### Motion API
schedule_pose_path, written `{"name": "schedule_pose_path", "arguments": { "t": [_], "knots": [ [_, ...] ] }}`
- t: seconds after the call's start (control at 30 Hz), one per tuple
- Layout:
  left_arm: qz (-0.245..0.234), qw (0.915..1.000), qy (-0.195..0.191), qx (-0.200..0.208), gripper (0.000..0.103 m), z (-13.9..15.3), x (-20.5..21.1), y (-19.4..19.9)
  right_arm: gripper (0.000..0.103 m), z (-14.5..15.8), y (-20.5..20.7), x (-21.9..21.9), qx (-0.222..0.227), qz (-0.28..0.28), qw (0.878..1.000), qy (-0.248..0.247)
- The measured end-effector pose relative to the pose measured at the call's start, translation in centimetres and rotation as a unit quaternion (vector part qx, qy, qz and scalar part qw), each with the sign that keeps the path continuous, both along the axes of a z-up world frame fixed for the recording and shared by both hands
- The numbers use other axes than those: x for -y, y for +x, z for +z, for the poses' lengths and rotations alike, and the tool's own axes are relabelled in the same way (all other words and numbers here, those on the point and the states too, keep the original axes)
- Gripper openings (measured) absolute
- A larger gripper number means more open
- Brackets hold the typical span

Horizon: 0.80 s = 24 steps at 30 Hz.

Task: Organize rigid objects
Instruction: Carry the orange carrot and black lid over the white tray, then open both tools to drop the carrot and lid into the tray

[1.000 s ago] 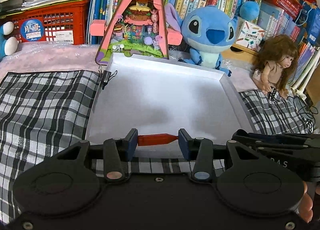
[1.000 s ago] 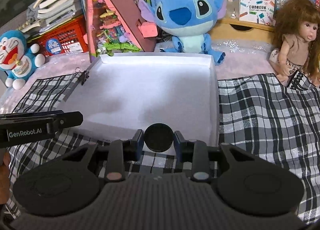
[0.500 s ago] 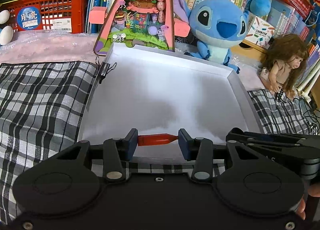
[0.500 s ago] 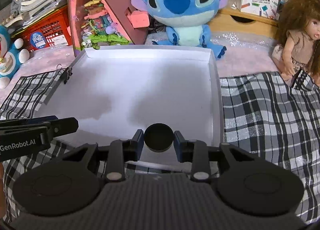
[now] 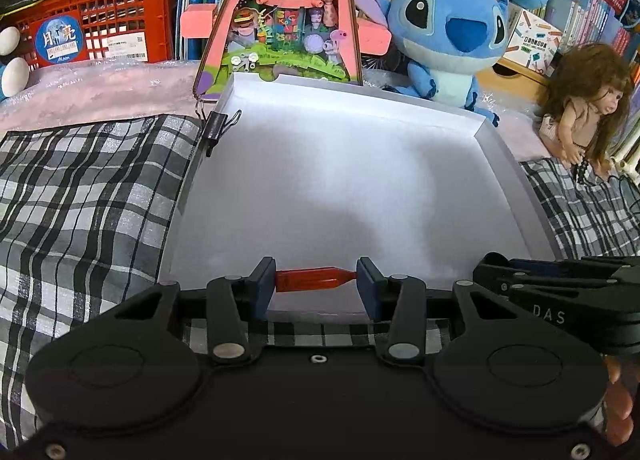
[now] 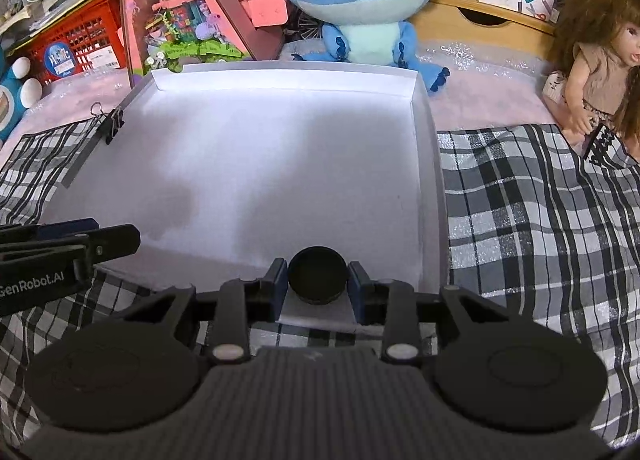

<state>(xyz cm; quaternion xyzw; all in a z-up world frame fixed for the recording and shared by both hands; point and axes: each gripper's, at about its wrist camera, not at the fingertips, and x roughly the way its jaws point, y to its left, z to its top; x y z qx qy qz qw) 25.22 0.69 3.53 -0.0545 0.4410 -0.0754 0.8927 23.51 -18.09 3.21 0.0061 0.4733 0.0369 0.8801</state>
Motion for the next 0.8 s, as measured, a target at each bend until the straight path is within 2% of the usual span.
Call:
{"name": "schedule_pose_path", "arguments": {
  "t": [0.33,0.6,0.8],
  "knots": [
    [0.005,1.0000,0.008,0.001,0.042,-0.49,0.18,0.23,0.043,-0.37,0.03,-0.07,0.001,0.001,1.000,-0.003],
    [0.004,0.9998,0.017,0.006,0.042,-0.92,0.39,0.20,0.051,-0.54,-0.14,0.12,0.007,0.001,1.000,-0.005],
    [0.003,0.9997,0.022,0.011,0.042,-0.95,0.48,0.04,0.051,-0.59,-0.23,0.11,0.012,-0.001,1.000,-0.005]
  ]
}}
